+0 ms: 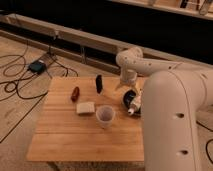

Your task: Knock the eraser over

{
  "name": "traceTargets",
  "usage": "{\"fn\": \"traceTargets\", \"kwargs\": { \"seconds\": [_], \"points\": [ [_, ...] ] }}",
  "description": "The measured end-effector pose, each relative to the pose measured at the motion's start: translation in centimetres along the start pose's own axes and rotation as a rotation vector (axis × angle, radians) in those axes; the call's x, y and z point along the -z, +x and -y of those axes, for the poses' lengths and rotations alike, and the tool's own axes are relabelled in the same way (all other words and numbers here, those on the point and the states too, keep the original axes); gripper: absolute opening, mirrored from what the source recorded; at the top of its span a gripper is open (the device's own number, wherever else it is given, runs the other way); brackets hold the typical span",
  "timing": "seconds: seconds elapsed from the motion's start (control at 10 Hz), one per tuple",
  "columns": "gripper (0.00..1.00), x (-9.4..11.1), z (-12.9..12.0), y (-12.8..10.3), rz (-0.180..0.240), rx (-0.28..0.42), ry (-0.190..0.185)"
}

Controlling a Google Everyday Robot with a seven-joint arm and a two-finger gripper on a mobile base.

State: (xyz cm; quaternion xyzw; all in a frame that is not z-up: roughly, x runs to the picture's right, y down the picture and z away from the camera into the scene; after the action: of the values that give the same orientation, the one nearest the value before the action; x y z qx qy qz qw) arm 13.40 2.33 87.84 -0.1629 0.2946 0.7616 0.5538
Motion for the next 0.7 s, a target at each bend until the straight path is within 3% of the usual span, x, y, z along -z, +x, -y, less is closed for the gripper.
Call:
{"fn": "traceTargets", "kwargs": {
  "seconds": [0.7],
  "points": [
    [0.80,-0.7,-7.5,-2.3,0.044,0.092,-0.028]
  ]
}}
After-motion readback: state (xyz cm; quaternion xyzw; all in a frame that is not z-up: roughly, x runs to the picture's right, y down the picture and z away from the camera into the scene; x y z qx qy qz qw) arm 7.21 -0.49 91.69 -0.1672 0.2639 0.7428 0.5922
